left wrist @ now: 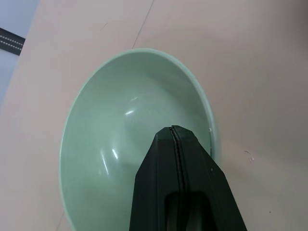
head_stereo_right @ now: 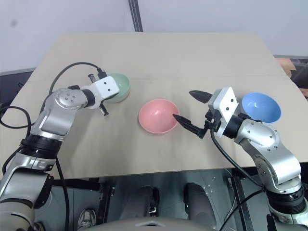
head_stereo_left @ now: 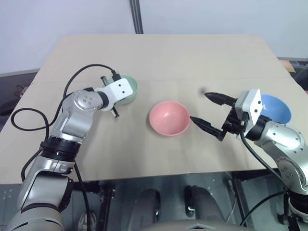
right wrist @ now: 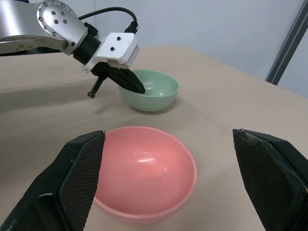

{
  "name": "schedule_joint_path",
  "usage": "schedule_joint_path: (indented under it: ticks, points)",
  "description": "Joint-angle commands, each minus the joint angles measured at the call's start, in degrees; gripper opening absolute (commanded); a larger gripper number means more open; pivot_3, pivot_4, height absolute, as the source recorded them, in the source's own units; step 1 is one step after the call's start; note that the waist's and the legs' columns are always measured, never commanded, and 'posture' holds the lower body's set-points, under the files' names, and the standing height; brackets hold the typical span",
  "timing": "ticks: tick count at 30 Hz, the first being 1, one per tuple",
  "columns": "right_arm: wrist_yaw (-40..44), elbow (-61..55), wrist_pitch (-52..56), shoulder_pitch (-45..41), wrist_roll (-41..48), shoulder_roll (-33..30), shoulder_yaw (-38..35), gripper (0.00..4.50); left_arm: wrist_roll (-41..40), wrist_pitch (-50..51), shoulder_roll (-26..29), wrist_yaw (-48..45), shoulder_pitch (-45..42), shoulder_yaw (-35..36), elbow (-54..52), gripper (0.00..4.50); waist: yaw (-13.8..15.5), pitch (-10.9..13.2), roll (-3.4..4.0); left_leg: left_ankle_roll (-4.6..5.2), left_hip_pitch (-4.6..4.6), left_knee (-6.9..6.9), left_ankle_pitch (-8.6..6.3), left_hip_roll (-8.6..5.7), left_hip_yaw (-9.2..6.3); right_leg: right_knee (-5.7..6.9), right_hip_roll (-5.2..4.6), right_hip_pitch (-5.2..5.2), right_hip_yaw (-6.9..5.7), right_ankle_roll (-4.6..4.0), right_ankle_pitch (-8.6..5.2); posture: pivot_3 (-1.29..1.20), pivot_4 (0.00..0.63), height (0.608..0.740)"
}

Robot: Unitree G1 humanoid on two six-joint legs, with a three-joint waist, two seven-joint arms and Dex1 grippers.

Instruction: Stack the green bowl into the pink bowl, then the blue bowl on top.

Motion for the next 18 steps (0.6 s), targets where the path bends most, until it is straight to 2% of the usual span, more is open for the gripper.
schedule_joint_path:
  ticks: [1,2,6,7,8,9,12,15,18]
  points:
    - [-0.5,-2.4,-1.4,0.2,0.2,-0.4,-1.2,4.45,-6.0,-1.6,-2.4,2.4,0.1,7.8,-2.4,0.00,0.0,0.0,0.00,0.00,-0.01,0.00,0.00,0.01,0.00,0.00,0.00,0.00,0.00,0.00,0.00,0.00,0.150,0.740]
    - [-0.6,-2.4,-1.4,0.2,0.2,-0.3,-1.1,4.45,-7.8,-2.9,-3.2,3.1,0.6,9.8,-3.0,0.00,0.0,0.0,0.00,0.00,-0.02,0.02,0.00,0.02,-0.01,0.00,-0.01,0.00,-0.01,0.00,0.00,0.00,0.150,0.740]
    - [-0.5,-2.3,-1.5,0.4,0.0,-0.4,-1.1,4.50,-12.5,-3.4,-5.5,6.4,1.8,16.5,-4.4,1.19,-0.1,0.0,0.00,0.00,-0.04,0.11,0.00,0.04,-0.03,0.02,-0.03,0.00,-0.02,0.00,0.01,0.00,0.150,0.740]
    - [-0.5,-2.3,-1.6,0.4,0.0,-0.3,-1.1,4.50,-13.1,-3.6,-5.5,6.4,2.0,16.9,-4.6,1.69,-0.1,0.0,0.00,0.00,-0.03,0.11,0.00,0.03,-0.03,0.02,-0.03,0.01,-0.02,0.00,0.01,0.00,0.150,0.740]
    - [-0.5,-2.2,-1.7,0.4,0.0,-0.3,-1.0,4.50,-13.1,-3.9,-5.3,6.2,2.4,16.8,-4.9,1.96,-0.1,0.0,0.00,0.00,-0.02,0.11,0.00,0.03,-0.03,0.03,-0.02,0.01,-0.01,0.00,0.01,0.00,0.150,0.740]
    - [-0.4,-2.1,-1.7,0.4,-0.1,-0.3,-1.0,4.50,-12.9,-4.1,-5.1,6.1,2.7,16.5,-5.1,2.62,-0.1,0.0,0.00,0.00,-0.01,0.11,0.00,0.03,-0.03,0.04,-0.02,0.03,-0.02,0.00,0.01,0.00,0.150,0.740]
    - [-0.3,-1.7,-2.1,0.4,-0.2,-0.3,-0.8,4.50,-12.2,-3.7,-4.6,5.7,3.5,15.3,-5.8,3.81,0.0,0.0,-0.01,0.00,0.00,0.12,0.00,0.02,-0.02,0.04,-0.02,0.05,-0.02,0.00,0.01,0.00,0.150,0.740]
    - [-0.1,-1.3,-2.5,0.4,-0.4,-0.2,-0.6,4.50,-11.7,-3.8,-3.9,4.6,4.3,14.2,-6.2,3.81,0.0,0.0,-0.01,0.00,-0.01,0.15,0.00,0.02,-0.03,0.03,-0.02,0.08,-0.03,0.00,0.01,0.00,0.150,0.740]
    - [0.2,-0.9,-2.7,0.3,-0.6,-0.2,-0.5,4.50,-11.3,-3.7,-3.0,4.0,5.1,13.1,-6.8,2.42,0.0,0.0,-0.01,0.00,0.00,0.15,0.00,0.02,-0.04,0.03,-0.02,0.08,-0.04,0.00,0.01,0.00,0.150,0.740]
